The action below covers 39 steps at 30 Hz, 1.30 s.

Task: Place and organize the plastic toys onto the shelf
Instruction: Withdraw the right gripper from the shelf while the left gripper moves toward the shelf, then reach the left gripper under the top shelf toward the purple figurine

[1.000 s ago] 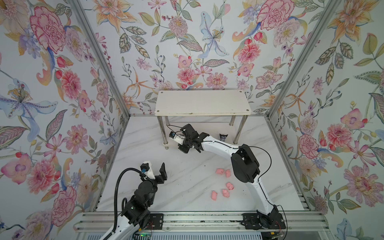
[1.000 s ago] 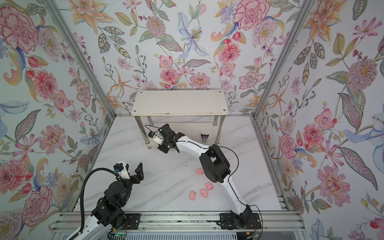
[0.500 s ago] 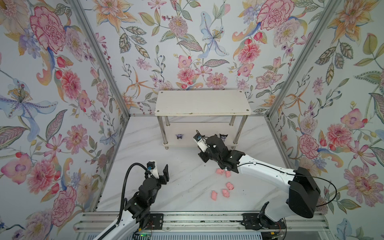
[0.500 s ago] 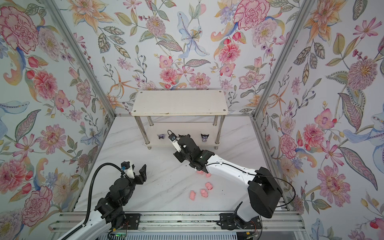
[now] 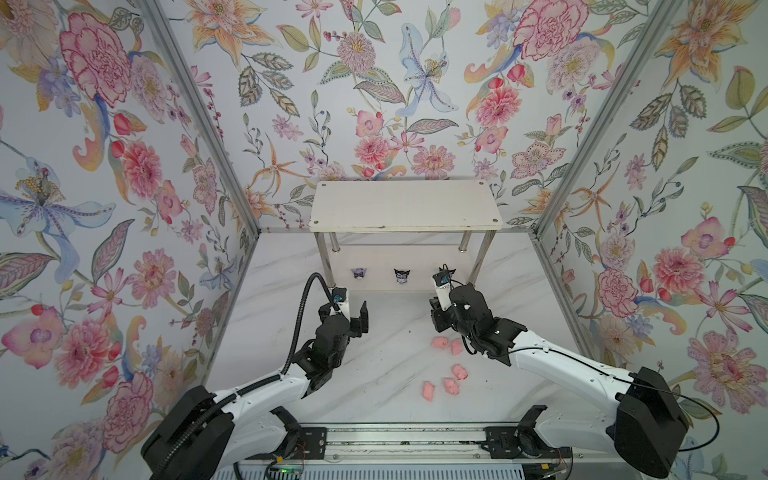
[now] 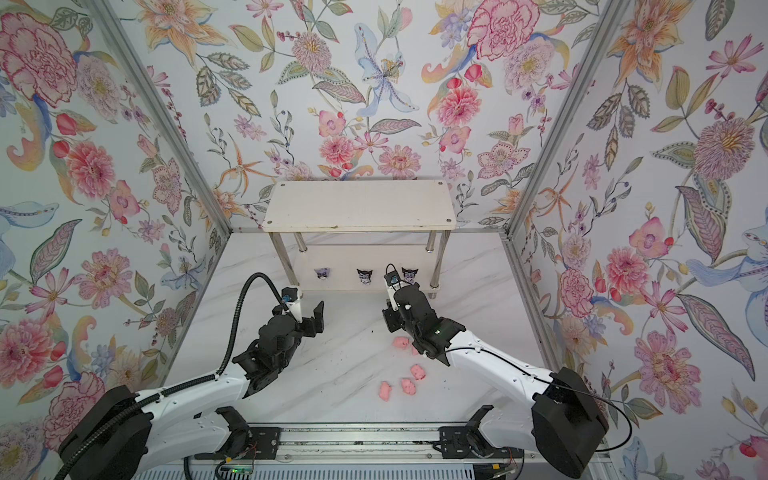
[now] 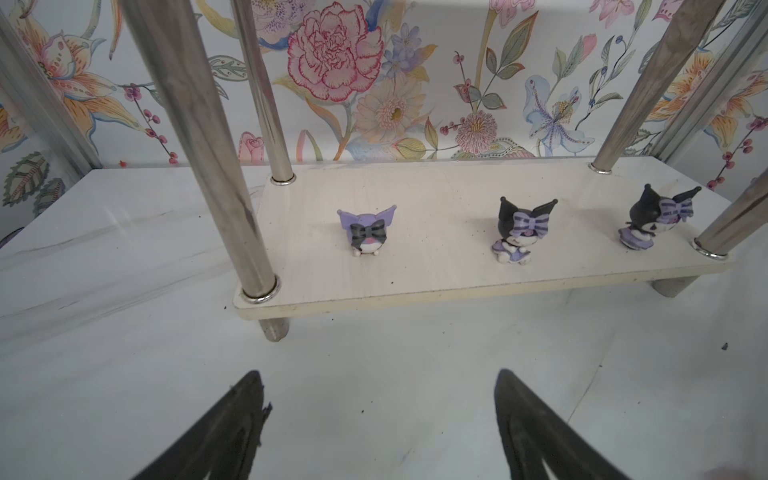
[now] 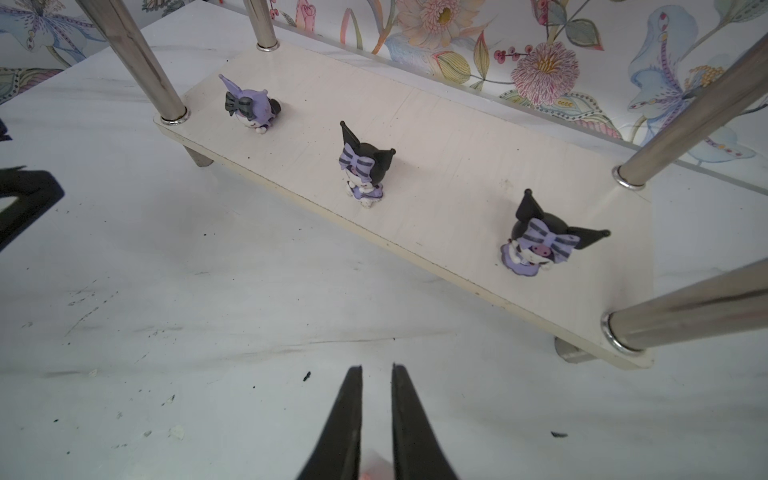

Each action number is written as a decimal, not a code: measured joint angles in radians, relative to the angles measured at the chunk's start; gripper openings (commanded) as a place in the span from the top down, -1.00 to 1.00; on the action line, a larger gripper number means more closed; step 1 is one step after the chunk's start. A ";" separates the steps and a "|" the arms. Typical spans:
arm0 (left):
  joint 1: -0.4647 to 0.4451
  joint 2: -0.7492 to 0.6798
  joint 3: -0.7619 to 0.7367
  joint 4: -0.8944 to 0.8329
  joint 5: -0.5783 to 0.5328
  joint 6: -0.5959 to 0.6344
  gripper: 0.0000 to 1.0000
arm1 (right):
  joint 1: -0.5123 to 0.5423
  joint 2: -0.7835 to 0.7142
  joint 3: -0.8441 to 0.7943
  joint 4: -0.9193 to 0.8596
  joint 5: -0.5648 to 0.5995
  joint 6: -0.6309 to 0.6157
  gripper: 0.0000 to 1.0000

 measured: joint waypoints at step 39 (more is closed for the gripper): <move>0.124 0.669 0.846 -0.533 0.023 -0.216 -0.99 | -0.193 -0.172 -0.173 0.112 -0.333 0.118 0.10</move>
